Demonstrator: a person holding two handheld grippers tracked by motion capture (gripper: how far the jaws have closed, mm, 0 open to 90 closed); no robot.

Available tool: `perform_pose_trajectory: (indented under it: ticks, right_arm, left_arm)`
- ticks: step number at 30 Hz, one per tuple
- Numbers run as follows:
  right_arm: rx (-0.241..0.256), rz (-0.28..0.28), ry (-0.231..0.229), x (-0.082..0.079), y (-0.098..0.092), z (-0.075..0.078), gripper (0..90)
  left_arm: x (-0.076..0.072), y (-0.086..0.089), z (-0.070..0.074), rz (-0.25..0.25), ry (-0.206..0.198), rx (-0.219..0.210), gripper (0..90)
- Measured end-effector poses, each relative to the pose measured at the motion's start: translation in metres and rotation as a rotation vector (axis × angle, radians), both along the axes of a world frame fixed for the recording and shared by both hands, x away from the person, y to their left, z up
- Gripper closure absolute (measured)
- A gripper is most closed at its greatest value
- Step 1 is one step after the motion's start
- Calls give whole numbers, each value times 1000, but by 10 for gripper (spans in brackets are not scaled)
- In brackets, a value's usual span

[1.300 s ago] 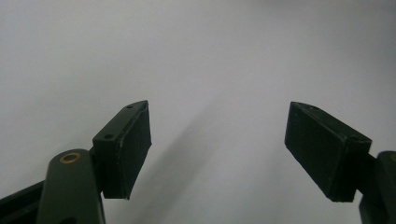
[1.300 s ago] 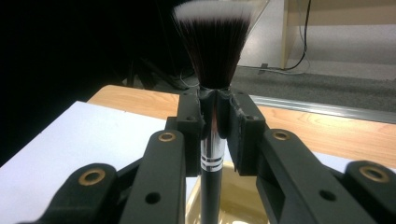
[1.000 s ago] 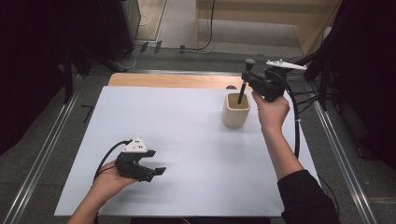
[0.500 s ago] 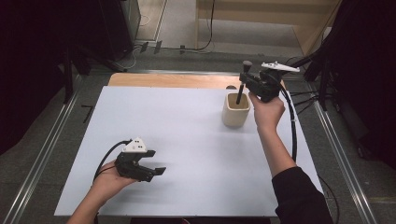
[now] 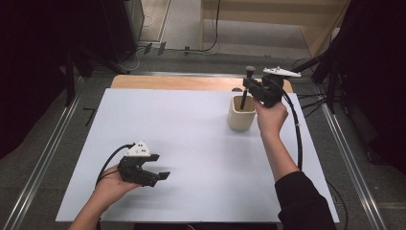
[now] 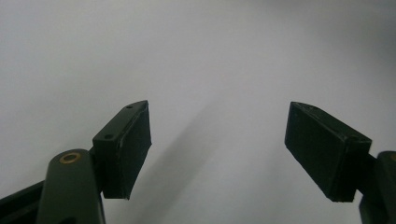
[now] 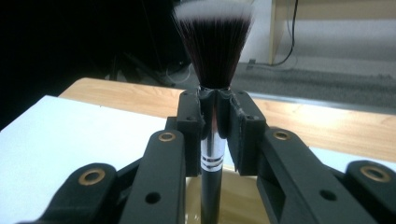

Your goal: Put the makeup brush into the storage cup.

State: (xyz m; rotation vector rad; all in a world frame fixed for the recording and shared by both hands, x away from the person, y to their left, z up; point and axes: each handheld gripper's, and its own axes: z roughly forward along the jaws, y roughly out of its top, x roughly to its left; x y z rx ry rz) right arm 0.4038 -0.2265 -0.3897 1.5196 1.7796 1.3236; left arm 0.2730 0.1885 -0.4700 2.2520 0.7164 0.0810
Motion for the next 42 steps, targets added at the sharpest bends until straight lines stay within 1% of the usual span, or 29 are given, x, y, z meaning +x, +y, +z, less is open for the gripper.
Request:
perform_pose_trajectory:
  ticks: [6, 9, 15, 18, 20, 22, 29, 30, 31, 32, 33, 34, 36, 37, 40, 42]
  right_arm:
    - [-4, -2, 29, 1, -3, -10, 777]
    - [4, -9, 21, 0, -4, -14, 777]
    - [7, -7, 41, -1, -5, -23, 777]
    - [1, -3, 51, -1, -4, -24, 776]
    - [-4, 2, 47, -1, -4, -24, 775]
    - [2, 4, 45, -1, -4, -23, 774]
    - [-3, 14, 55, -2, -4, -22, 773]
    - [-6, 19, 56, -3, -5, -21, 750]
    - [-6, 33, 45, -3, -6, -21, 654]
    - [-9, 58, 23, -3, -7, -20, 511]
    - [-14, 74, 12, -3, -7, -20, 362]
    - [-15, 73, 18, -3, -7, -20, 284]
    - [2, 84, 41, -4, -9, -19, 258]
    - [0, 87, 53, -5, -10, -19, 245]
    - [-28, 95, 72, -7, -11, -18, 225]
    - [-38, 105, 88, -9, -11, -17, 224]
  left_arm:
    - [0, 0, 0, -1, 1, 2, 236]
    - [0, 0, 0, -2, 2, 2, 235]
    - [0, 0, 0, -1, 2, 3, 236]
    - [0, 0, 0, -1, 2, 2, 236]
    - [0, 0, 0, -2, 3, 3, 235]
    - [0, 0, 0, -2, 4, 4, 236]
    - [0, 0, 0, -1, 2, 4, 235]
    - [0, 0, 0, -1, 2, 4, 235]
    - [0, 0, 0, -2, 2, 3, 236]
    - [0, 0, 0, -2, 2, 3, 236]
    - [0, 0, 0, -2, 2, 4, 235]
    - [0, 0, 0, -2, 4, 4, 235]
    - [0, -1, 0, -2, 4, 6, 235]
    - [0, -1, 0, -2, 4, 5, 235]
    - [0, -1, 0, -1, 3, 5, 235]
    - [0, -1, 0, -1, 3, 5, 235]
